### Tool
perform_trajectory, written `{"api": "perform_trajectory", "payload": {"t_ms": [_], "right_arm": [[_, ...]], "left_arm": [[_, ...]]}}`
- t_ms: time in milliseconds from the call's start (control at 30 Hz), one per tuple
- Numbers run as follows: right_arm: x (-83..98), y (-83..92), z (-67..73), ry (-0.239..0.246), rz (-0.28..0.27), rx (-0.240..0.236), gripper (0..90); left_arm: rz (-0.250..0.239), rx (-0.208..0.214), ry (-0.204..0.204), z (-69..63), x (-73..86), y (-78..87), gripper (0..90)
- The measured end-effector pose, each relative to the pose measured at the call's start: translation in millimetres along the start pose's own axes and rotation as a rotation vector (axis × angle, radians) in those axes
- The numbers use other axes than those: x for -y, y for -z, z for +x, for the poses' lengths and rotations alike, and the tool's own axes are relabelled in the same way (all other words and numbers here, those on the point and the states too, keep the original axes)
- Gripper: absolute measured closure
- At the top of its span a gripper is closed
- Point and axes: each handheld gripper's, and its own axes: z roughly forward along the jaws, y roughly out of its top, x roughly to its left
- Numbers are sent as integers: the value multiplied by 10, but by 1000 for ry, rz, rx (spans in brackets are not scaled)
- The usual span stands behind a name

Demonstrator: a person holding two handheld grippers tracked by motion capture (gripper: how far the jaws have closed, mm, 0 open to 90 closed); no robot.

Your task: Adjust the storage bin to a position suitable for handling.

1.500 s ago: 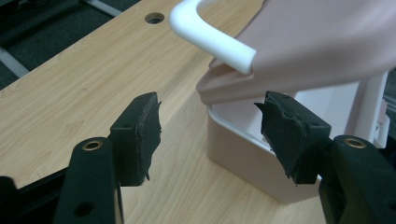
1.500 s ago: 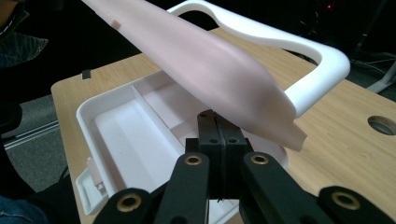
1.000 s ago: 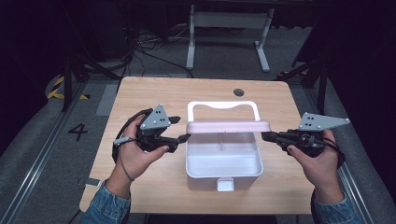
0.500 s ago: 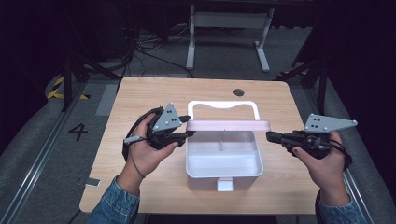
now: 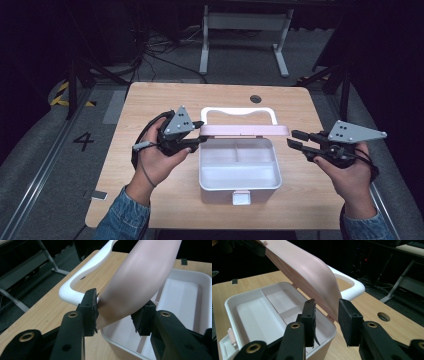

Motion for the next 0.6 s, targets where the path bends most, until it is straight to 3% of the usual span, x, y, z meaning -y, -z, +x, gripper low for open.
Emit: {"api": "perform_trajectory", "payload": {"t_ms": [300, 400, 600], "right_arm": [[-94, -105, 6, 16, -7, 8, 696], [-114, -119, -8, 16, -3, 14, 697], [-153, -150, -59, -2, -6, 19, 707]], "left_arm": [[-6, 21, 17, 17, 26, 7, 590], [-21, 39, 42, 27, 46, 27, 554], [-30, 21, 88, 65, 210, 143, 490]]}}
